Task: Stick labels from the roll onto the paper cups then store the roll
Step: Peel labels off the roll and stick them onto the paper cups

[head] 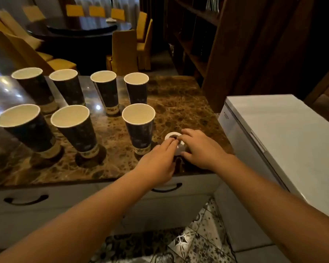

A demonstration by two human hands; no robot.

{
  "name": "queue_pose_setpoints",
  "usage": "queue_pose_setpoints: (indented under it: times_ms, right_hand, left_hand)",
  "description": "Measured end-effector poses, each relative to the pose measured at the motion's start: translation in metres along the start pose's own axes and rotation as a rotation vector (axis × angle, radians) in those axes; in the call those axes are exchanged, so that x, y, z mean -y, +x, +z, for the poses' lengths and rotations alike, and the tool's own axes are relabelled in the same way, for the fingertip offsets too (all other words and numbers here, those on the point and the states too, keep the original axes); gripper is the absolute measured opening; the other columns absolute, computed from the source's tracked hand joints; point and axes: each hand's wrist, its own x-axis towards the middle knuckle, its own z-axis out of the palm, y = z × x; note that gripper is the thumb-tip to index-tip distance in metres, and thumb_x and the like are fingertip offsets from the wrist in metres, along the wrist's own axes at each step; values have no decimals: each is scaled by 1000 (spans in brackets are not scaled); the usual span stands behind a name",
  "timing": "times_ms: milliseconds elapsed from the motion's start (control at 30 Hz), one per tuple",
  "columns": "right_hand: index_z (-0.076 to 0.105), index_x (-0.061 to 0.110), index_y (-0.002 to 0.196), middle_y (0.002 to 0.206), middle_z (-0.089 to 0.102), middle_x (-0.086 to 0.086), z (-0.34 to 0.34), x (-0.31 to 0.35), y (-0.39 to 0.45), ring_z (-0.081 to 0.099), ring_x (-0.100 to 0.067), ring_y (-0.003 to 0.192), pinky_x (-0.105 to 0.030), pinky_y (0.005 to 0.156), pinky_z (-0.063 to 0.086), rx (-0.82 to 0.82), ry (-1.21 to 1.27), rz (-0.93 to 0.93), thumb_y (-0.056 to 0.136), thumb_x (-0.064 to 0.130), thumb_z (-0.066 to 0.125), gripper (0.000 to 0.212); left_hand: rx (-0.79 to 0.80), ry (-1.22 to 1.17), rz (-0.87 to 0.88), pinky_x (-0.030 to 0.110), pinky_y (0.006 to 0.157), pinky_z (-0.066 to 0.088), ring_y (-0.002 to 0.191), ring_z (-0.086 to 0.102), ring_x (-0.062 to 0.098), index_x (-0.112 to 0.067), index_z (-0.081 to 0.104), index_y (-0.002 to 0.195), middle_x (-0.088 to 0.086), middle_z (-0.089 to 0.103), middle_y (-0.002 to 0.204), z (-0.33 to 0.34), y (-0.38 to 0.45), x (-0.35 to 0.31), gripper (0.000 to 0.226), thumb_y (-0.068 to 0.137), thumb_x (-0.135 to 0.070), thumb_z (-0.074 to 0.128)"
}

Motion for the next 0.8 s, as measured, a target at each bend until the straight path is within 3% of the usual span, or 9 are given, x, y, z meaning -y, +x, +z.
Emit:
queue_pose_setpoints:
  times_ms: [133,200,367,500,633,800]
  right_hand:
    - [50,25,130,137,48,2,13,-11,8,43,-23,126,-40,94,50,36,-13,16,89,31,65,44]
    - [52,26,126,131,50,3,18,-17,8,47,-21,120,-37,88,53,7,9,9,88,28,66,41]
    - [52,27,119,132,46,2,25,-23,2,54,-22,109,-38,81,56,-18,32,-48,83,23,72,40]
    - [54,23,110,138,45,-2,28,-20,-2,59,-21,104,-34,83,54,0,132,-18,85,21,71,30]
    - [49,28,101,109,59,3,30,-18,-12,57,-17,93,-37,80,53,45,275,42,88,21,67,23]
    - [52,29,120,113,57,7,23,-12,-32,56,-11,97,-19,76,46,-7,473,141,86,26,72,40]
  left_hand:
    - [77,54,-80,37,82,57,119,52,22,-26,9,152,-3,7,164,17,16,-2,84,88,-16,63]
    - [75,67,-115,37,77,58,115,54,22,-25,11,151,-2,13,162,25,20,0,85,87,-13,64]
    - [4,136,-84,35,73,58,104,57,19,-22,35,140,-2,42,142,33,21,7,65,85,-13,67]
    - [2,193,-32,35,67,57,92,60,18,-24,48,124,-2,52,124,31,21,5,42,87,-20,67]
    - [16,179,-3,36,64,55,85,63,21,-26,50,122,-3,55,122,28,21,6,30,93,-27,58]
    - [85,-17,-37,38,73,54,89,60,18,-25,54,117,-3,59,115,20,9,5,23,95,-31,55]
